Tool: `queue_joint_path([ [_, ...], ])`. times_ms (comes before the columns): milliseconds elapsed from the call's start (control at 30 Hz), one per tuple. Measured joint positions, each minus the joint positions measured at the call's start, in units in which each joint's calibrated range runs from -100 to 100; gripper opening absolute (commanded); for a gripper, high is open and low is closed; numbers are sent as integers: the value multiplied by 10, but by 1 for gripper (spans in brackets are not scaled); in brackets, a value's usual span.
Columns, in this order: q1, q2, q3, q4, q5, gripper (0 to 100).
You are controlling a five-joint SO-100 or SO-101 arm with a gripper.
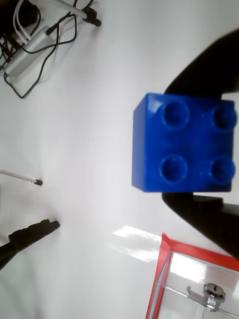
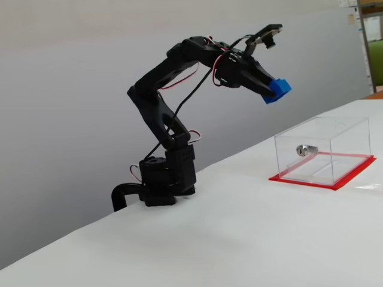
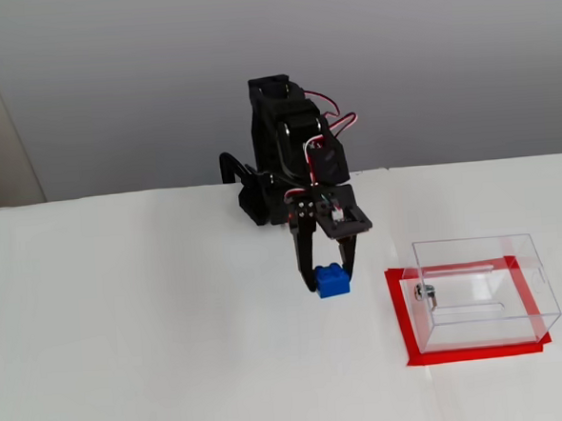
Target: Pick the blue lego brick and place it into the transparent box
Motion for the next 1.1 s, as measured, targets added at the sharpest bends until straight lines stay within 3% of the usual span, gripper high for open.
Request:
queue_joint_path([
  [733,-261,-62,0,-38,-21,13],
  [1100,-386,47,-39,-117,-22,13],
])
